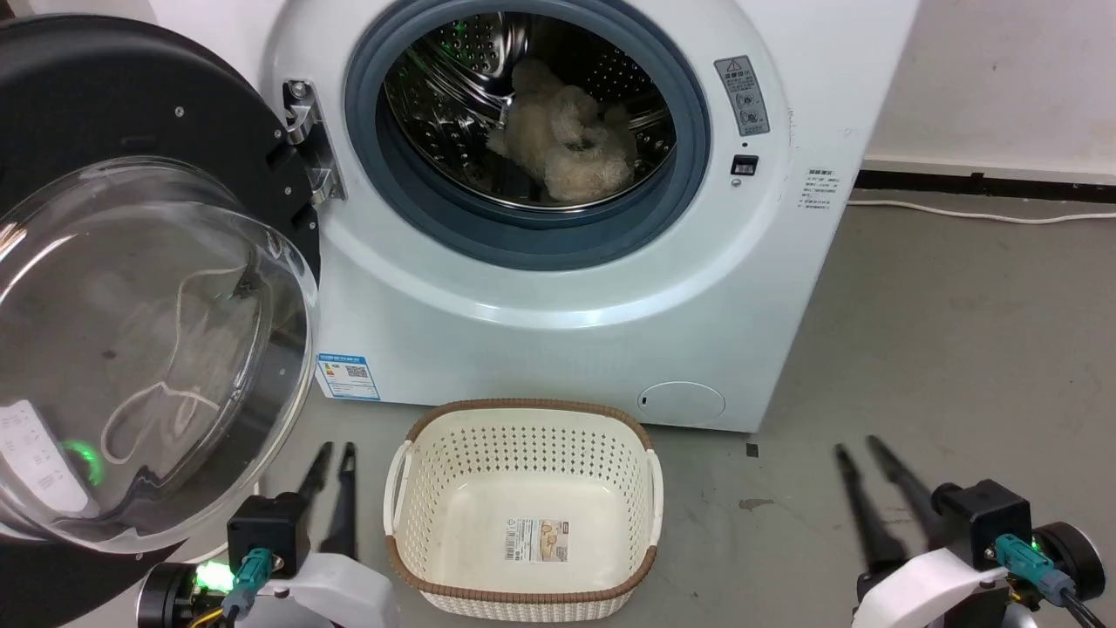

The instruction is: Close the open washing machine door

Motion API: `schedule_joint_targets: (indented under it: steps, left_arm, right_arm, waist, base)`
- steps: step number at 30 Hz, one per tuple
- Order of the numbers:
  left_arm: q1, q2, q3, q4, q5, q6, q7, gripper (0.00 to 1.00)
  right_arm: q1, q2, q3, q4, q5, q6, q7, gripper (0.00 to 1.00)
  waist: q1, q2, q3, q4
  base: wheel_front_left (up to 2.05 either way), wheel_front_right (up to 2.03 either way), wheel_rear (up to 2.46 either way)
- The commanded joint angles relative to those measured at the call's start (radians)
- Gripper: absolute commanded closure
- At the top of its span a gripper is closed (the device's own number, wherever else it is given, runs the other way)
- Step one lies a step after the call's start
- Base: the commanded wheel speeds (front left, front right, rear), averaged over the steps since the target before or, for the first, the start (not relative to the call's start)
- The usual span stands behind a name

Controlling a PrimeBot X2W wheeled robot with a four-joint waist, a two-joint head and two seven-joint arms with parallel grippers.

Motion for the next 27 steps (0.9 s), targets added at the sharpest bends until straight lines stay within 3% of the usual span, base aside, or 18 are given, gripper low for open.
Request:
schedule_joint_targets:
  steps: [1, 14, 27]
  left_arm:
    - [0.000, 0.000, -0.001, 0.000, 0.000, 0.000, 0.000, 0.00]
    - [-0.003, 0.003, -0.023, 0.004, 0.004, 0.008, -0.025, 0.00]
    - [0.002, 0.016, -0.054, 0.007, 0.005, 0.016, -0.053, 0.00]
  right_arm:
    - [0.000, 0.000, -0.001, 0.000, 0.000, 0.000, 0.000, 0.00]
    - [0.012, -0.008, -0.011, -0.002, 0.018, 0.000, -0.025, 0.00]
    - [0.031, -0.007, -0.019, -0.006, 0.008, 0.000, -0.053, 0.00]
  waist:
    - [0.0000, -0.0001, 0.000, 0.000]
    - [0.0000, -0.0001, -0.002, 0.011]
    - [0.0000, -0.0001, -0.013, 0.080]
  base:
    - [0.00, 0.00, 0.00]
    - [0.00, 0.00, 0.00]
    - [0.00, 0.00, 0.00]
